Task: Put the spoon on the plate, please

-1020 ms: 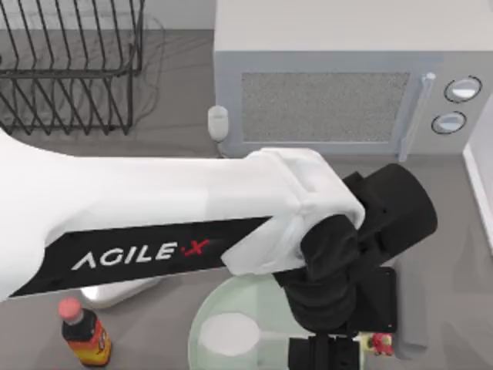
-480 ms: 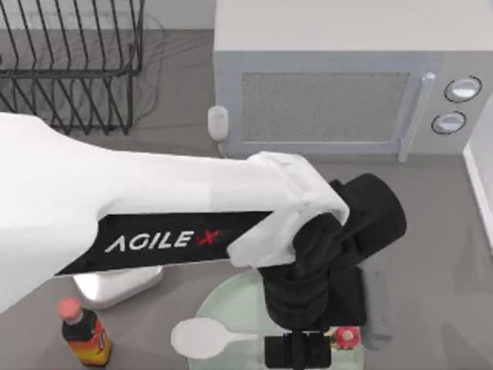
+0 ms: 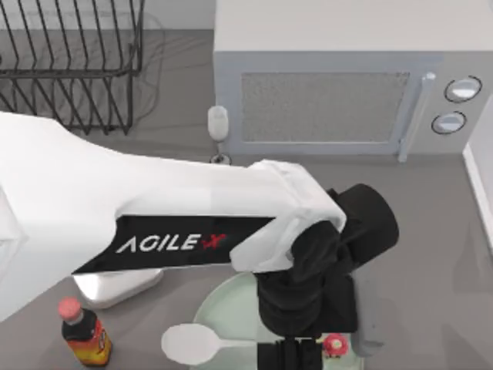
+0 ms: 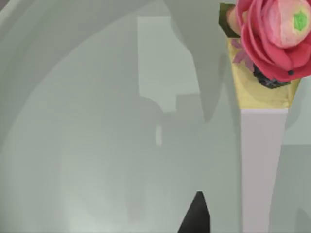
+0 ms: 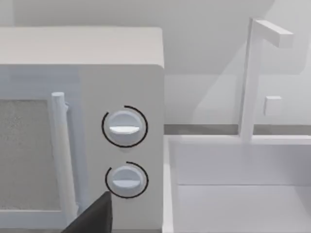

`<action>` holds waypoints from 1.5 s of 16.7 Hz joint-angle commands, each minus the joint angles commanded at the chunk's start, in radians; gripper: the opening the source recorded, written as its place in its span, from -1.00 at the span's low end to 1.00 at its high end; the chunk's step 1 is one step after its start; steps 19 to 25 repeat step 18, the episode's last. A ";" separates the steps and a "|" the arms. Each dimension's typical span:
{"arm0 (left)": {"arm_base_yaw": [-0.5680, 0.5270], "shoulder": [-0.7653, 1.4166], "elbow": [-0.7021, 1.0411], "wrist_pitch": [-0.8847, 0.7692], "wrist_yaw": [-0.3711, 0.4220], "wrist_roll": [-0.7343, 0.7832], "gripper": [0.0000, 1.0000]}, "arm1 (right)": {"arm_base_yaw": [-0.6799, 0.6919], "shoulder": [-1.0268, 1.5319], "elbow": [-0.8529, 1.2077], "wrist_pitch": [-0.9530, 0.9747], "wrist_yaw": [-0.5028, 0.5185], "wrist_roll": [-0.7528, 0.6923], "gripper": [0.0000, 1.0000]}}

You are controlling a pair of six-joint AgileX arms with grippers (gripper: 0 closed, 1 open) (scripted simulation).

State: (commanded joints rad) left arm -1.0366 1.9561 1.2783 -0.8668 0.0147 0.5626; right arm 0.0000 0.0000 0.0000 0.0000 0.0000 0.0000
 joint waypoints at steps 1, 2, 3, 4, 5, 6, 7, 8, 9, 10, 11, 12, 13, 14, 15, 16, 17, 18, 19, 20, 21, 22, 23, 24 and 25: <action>0.000 0.000 0.000 0.000 0.000 0.000 -0.70 | 0.000 0.000 0.000 0.000 0.000 0.000 1.00; 0.000 0.000 0.000 0.000 0.000 0.000 -0.55 | 0.000 0.000 0.000 0.000 0.000 0.000 1.00; 0.000 0.000 0.000 0.000 0.000 0.000 -0.40 | 0.000 0.000 0.000 0.000 0.000 0.000 1.00; 0.000 0.000 0.000 0.000 0.000 0.000 -0.25 | 0.000 0.000 0.000 0.000 0.000 0.000 1.00; 0.000 0.000 0.000 0.000 0.000 0.000 -0.10 | 0.000 0.000 0.000 0.000 0.000 0.000 1.00; 0.000 0.000 0.000 0.000 0.000 0.000 0.06 | 0.000 0.000 0.000 0.000 0.000 0.000 1.00; 0.000 0.000 0.000 0.000 0.000 0.000 0.21 | 0.000 0.000 0.000 0.000 0.000 0.000 1.00; 0.000 0.000 0.000 0.000 0.000 0.000 0.36 | 0.000 0.000 0.000 0.000 0.000 0.000 1.00; 0.000 0.000 0.000 0.000 0.000 0.000 0.51 | 0.000 0.000 0.000 0.000 0.000 0.000 1.00; 0.000 0.000 0.000 0.000 0.000 0.000 0.66 | 0.000 0.000 0.000 0.000 0.000 0.000 1.00; 0.000 0.000 0.000 0.000 0.000 0.000 0.81 | 0.000 0.000 0.000 0.000 0.000 0.000 1.00; 0.000 0.000 0.000 0.000 0.000 0.000 0.96 | 0.000 0.000 0.000 0.000 0.000 0.000 1.00; 0.000 0.000 0.000 0.000 0.000 0.000 1.00 | 0.000 0.000 0.000 0.000 0.000 0.000 1.00; 0.000 0.000 0.000 0.000 0.000 0.000 1.00 | 0.000 0.000 0.000 0.000 0.000 0.000 1.00; 0.000 0.000 0.000 0.000 0.000 0.000 1.00 | 0.000 0.000 0.000 0.000 0.000 0.000 1.00; 0.000 0.000 0.000 0.000 0.000 0.000 1.00 | 0.000 0.000 0.000 0.000 0.000 0.000 1.00; 0.000 0.000 0.000 0.000 0.000 0.000 1.00 | 0.000 0.000 0.000 0.000 0.000 0.000 1.00; 0.000 0.000 0.000 0.000 0.000 0.000 1.00 | 0.000 0.000 0.000 0.000 0.000 0.000 1.00; 0.000 0.000 0.000 0.000 0.000 0.000 1.00 | 0.000 0.000 0.000 0.000 0.000 0.000 1.00; 0.000 0.000 0.000 0.000 0.000 0.000 1.00 | 0.000 0.000 0.000 0.000 0.000 0.000 1.00; 0.000 0.000 0.000 0.000 0.000 0.000 1.00 | 0.000 0.000 0.000 0.000 0.000 0.000 1.00; 0.000 0.000 0.000 0.000 0.000 0.000 1.00 | 0.000 0.000 0.000 0.000 0.000 0.000 1.00; 0.000 0.000 0.000 0.000 0.000 0.000 1.00 | 0.000 0.000 0.000 0.000 0.000 0.000 1.00; 0.000 0.000 0.000 0.000 0.000 0.000 1.00 | 0.000 0.000 0.000 0.000 0.000 0.000 1.00; 0.000 0.000 0.000 0.000 0.000 0.000 1.00 | 0.000 0.000 0.000 0.000 0.000 0.000 1.00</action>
